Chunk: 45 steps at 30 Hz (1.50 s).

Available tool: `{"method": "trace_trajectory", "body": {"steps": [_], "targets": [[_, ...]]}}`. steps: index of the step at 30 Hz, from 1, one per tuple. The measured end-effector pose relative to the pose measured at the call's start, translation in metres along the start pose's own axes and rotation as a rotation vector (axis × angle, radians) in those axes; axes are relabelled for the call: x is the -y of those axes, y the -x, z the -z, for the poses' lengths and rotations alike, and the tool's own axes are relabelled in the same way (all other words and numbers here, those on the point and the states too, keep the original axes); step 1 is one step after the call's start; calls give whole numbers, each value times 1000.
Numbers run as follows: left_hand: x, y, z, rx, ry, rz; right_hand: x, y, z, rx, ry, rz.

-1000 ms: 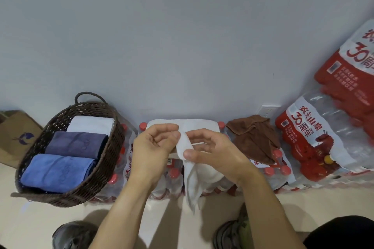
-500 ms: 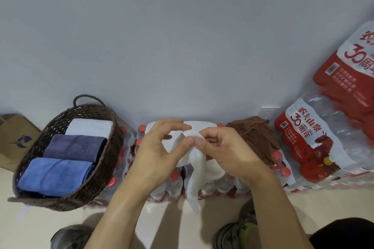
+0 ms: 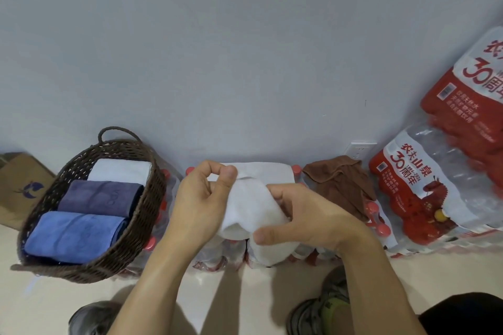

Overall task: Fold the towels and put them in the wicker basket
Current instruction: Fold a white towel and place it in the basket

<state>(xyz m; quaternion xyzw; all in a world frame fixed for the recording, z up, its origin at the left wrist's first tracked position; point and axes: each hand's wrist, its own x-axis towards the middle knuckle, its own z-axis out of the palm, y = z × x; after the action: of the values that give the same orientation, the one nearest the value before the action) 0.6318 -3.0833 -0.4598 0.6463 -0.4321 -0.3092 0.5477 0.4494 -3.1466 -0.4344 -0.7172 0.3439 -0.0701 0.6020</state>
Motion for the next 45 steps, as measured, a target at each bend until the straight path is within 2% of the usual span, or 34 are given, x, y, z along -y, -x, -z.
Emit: {"method": "trace_trajectory", "body": {"steps": [4,6,8,13,19,22,24,26,28,30,32,35,39,45], "targets": [[18,-9,17,-81,-151,43,-12,9,12,106,340,-281],[30,-13,24,-122,-214,77,-18,14,22,136,404,-387],[42,-15,26,-136,-257,109,-22,21,36,149,391,-408],[69,-19,32,-242,-257,190,-36,43,64,49,40,-353],[88,-45,31,-248,-254,276,-46,11,64,-398,-618,-166],[93,-63,28,-176,-239,259,-53,-21,65,-519,-769,-135],[98,-75,29,-83,-237,259,-61,-42,69,-545,-612,-183],[106,-86,33,123,-328,255,-72,-62,78,-493,-258,-231],[114,-99,36,307,-426,255,-83,-82,92,-418,-57,-251],[124,-112,36,252,-415,244,-95,-101,106,-396,-16,-243],[137,-125,33,96,-425,211,-110,-123,115,-440,21,-208],[156,-142,27,-32,-445,231,-139,-153,120,-529,88,-187],[179,-161,19,-87,-579,274,-175,-181,119,-565,236,-155],[194,-172,14,-135,-616,235,-194,-200,120,-585,384,-256]]}}
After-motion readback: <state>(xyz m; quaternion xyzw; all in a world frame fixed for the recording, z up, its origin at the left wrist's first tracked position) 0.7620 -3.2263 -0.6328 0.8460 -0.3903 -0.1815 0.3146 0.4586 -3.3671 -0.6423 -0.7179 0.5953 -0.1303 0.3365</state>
